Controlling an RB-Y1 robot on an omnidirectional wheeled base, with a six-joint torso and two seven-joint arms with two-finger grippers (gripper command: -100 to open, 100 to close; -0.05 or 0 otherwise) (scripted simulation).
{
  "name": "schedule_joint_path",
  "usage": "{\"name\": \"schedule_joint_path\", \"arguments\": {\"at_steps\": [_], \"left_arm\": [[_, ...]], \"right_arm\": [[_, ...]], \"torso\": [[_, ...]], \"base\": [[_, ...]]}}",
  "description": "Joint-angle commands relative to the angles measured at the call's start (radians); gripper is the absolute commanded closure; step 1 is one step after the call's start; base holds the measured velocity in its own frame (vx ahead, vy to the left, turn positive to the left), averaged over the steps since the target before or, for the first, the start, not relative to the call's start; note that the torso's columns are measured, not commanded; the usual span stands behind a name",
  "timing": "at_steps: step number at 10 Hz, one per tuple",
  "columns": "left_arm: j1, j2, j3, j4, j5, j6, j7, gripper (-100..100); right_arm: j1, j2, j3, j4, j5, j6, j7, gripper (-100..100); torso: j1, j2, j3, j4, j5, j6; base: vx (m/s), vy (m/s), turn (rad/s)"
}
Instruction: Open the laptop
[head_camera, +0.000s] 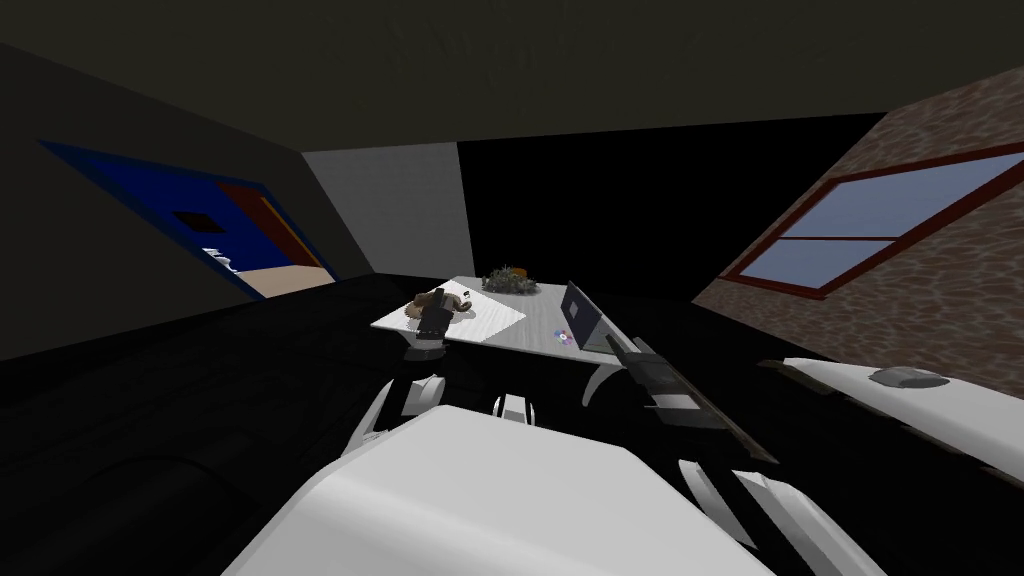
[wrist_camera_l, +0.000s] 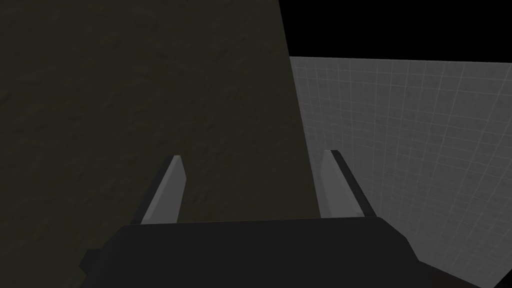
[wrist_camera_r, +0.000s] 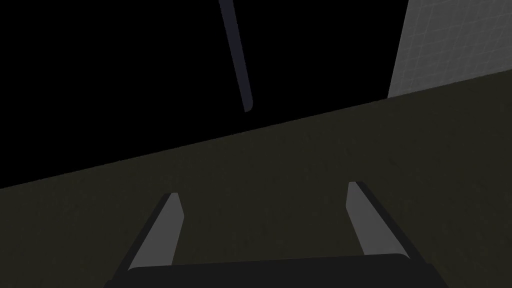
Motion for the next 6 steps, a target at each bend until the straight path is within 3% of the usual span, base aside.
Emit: {"name": "schedule_joint_path", "arguments": {"at_steps": [1, 6], "left_arm": [[0.000, 0.000, 0.000, 0.000, 0.000, 0.000, 0.000, 0], [0.000, 0.000, 0.000, 0.000, 0.000, 0.000, 0.000, 0]], "right_arm": [[0.031, -0.072, -0.041, 0.016, 0.071, 0.030, 0.044, -100], [0.077, -0.209, -0.109, 0.063, 0.211, 0.091, 0.129, -100]], "torso": [[0.000, -0.001, 0.000, 0.000, 0.000, 0.000], [0.000, -0.001, -0.001, 0.000, 0.000, 0.000]], "base": [[0.050, 0.077, 0.050], [0.046, 0.091, 0.055]]}}
